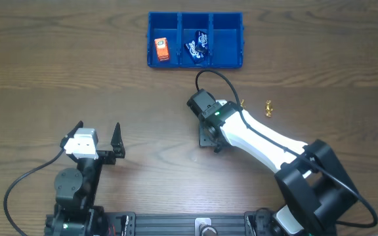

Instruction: Sort Candies Into Trays

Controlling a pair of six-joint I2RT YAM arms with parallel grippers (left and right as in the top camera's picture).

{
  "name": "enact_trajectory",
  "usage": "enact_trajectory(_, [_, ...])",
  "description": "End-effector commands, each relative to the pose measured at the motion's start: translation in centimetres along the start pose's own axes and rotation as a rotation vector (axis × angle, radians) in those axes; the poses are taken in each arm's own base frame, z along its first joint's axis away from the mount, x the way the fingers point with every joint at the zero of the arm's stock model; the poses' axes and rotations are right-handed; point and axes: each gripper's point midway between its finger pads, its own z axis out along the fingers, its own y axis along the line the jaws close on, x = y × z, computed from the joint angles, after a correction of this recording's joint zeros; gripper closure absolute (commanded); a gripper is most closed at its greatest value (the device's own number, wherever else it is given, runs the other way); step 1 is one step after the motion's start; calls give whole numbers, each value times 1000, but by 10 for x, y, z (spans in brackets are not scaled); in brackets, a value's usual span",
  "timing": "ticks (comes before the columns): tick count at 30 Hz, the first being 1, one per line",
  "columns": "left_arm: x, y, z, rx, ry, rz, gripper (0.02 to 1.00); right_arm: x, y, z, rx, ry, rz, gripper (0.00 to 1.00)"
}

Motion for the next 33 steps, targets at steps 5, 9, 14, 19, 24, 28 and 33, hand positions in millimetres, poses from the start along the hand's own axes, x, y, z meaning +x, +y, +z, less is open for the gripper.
enact_trajectory(5, [17,3,1,-12,49,6,20,-1,0,8,10,-1,18,419])
enact_trajectory(9, [17,3,1,-12,49,6,20,0,0,14,14,10,19,421])
enact_trajectory(14, [17,3,1,-12,49,6,23,1,-5,20,26,31,47,432])
enact_trajectory(19, [17,3,1,-12,49,6,20,1,-7,22,29,36,53,524])
enact_trajectory(24, [17,3,1,-12,49,6,20,1,-7,22,31,37,56,684])
enact_trajectory(28, [17,3,1,-12,49,6,20,1,-7,22,30,36,56,790])
enact_trajectory(33, [17,3,1,-12,49,6,20,-6,-3,17,8,3,58,847])
